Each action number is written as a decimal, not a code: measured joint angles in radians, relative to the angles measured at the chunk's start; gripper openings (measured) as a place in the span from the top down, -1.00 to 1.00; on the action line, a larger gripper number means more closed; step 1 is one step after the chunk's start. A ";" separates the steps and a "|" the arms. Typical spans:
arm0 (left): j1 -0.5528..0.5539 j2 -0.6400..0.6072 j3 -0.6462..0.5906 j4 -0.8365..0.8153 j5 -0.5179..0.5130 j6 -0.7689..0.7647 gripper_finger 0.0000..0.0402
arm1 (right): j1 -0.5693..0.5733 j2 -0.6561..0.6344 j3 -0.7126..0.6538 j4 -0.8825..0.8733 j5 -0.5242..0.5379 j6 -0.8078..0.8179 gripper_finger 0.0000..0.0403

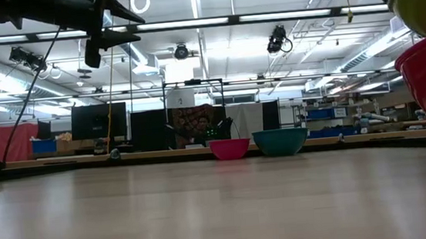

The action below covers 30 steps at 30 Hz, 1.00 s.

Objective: Nest bowls inside each other
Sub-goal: Stack the green bowl into the orange bowl

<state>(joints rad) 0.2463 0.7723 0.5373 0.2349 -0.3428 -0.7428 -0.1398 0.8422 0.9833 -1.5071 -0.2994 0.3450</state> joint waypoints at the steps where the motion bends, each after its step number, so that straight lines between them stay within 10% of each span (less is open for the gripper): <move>1: 0.000 0.000 0.000 0.001 0.000 -0.010 0.11 | 0.024 0.015 0.000 0.001 0.016 0.001 0.86; 19: -0.002 0.000 0.000 0.000 0.003 -0.029 0.11 | 0.399 0.332 -0.001 0.124 0.202 0.114 0.86; 30: -0.002 0.000 0.000 0.000 0.004 0.036 0.11 | 0.530 0.445 -0.001 0.184 0.111 0.216 0.77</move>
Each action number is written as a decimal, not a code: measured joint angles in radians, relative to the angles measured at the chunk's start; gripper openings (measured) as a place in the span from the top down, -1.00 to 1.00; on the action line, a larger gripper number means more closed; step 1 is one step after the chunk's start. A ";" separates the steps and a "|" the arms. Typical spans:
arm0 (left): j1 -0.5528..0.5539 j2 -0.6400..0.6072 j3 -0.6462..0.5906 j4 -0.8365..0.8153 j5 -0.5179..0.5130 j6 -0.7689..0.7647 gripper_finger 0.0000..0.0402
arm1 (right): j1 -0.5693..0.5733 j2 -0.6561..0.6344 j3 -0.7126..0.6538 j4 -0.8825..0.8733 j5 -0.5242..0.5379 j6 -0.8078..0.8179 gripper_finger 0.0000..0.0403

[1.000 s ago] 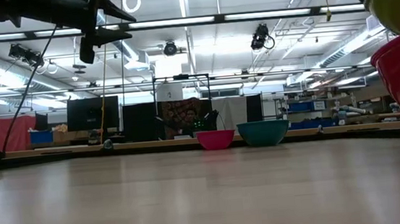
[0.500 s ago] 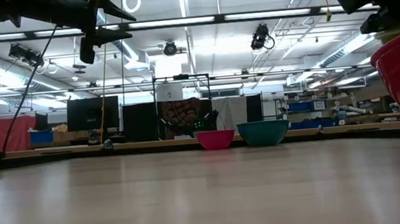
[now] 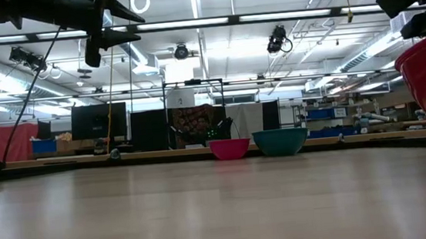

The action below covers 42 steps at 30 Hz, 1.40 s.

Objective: Nest bowls inside each other
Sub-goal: Stack the green bowl into the orange bowl, then stack the blue bowl into the green bowl

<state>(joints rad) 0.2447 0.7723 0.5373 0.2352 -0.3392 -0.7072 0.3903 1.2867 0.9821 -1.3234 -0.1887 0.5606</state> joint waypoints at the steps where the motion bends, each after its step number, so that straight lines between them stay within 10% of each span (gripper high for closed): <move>1: 0.000 0.000 0.000 0.000 0.000 0.008 0.11 | 0.002 0.008 0.000 0.012 -0.010 0.005 0.74; 16: 0.000 0.000 0.000 0.000 0.016 0.022 0.11 | -0.040 0.025 0.029 -0.128 -0.101 0.015 -0.15; 31: 0.000 0.000 0.000 -0.001 0.015 0.022 0.11 | -0.095 -0.038 0.145 -0.157 0.353 -0.019 -0.27; 42: 0.000 0.000 0.000 -0.001 0.015 0.014 0.11 | -0.538 -0.004 0.115 0.344 0.422 -0.066 -0.32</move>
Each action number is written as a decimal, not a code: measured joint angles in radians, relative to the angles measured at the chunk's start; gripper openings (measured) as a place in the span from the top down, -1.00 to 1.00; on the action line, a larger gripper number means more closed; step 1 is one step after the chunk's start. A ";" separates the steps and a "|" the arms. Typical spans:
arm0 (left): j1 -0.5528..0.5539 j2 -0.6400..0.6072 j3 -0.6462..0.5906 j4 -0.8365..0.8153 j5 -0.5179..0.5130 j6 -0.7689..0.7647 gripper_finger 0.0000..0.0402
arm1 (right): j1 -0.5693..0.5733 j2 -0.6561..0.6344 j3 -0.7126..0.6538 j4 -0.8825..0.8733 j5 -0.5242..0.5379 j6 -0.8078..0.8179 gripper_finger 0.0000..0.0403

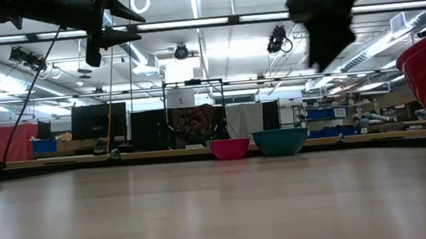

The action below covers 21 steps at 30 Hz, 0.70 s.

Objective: Nest bowls inside each other
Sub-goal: Stack the blue bowl into the green bowl

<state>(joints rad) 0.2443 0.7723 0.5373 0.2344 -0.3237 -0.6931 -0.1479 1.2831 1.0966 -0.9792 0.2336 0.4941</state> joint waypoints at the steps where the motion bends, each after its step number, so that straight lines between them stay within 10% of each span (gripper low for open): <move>1: 0.000 0.000 0.000 0.000 0.000 -0.003 0.11 | -0.061 0.000 -0.016 0.081 -0.027 0.006 -0.31; 11: 0.000 0.000 0.000 0.000 0.015 -0.041 0.11 | -0.497 0.008 -0.253 0.627 -0.073 0.318 -0.25; 21: -0.002 0.000 0.000 -0.026 0.064 -0.092 0.11 | -0.601 0.145 -0.349 0.810 -0.069 0.473 -0.26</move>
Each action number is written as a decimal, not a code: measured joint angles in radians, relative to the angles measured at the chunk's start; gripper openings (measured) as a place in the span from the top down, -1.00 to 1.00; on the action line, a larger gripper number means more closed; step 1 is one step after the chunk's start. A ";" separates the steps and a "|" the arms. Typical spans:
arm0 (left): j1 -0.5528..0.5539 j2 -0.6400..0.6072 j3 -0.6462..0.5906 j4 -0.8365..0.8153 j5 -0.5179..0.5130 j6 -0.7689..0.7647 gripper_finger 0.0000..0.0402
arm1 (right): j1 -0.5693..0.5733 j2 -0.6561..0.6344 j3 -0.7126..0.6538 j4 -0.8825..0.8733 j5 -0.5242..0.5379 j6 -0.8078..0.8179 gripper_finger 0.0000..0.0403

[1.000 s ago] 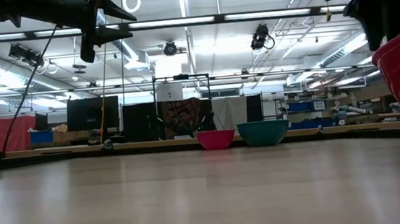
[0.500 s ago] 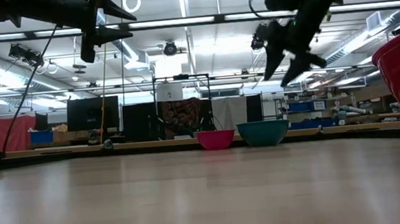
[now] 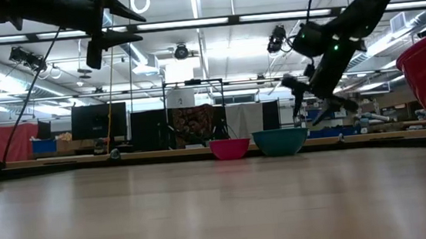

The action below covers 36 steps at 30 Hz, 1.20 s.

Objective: Nest bowls inside each other
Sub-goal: Stack the blue bowl into the green bowl

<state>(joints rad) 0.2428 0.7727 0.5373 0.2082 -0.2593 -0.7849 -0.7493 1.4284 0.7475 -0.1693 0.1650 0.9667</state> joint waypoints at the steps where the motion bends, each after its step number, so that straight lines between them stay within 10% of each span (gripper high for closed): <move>1: 0.000 0.000 0.000 -0.005 0.010 0.000 0.11 | 0.000 0.029 0.000 0.025 0.000 0.012 -0.25; 9: 0.000 0.000 0.000 -0.005 0.026 0.000 0.11 | 0.000 0.196 0.000 0.119 -0.032 0.142 -0.02; 19: 0.000 0.000 0.000 -0.003 0.060 0.001 0.11 | 0.001 0.220 0.001 0.124 -0.038 0.235 0.89; 26: 0.000 0.000 0.000 0.001 0.094 0.001 0.11 | 0.008 0.103 0.001 -0.039 0.064 0.234 0.83; 31: 0.000 0.000 0.000 0.005 0.094 -0.008 0.11 | 0.049 -0.031 0.000 -0.039 0.043 -0.017 0.89; 36: 0.000 0.000 0.000 0.000 0.018 -0.009 0.11 | 0.116 -0.184 0.000 -0.052 -0.265 -0.361 0.88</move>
<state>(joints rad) 0.2428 0.7723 0.5373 0.2084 -0.2416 -0.7943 -0.6336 1.2448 0.7479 -0.2212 -0.1000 0.6055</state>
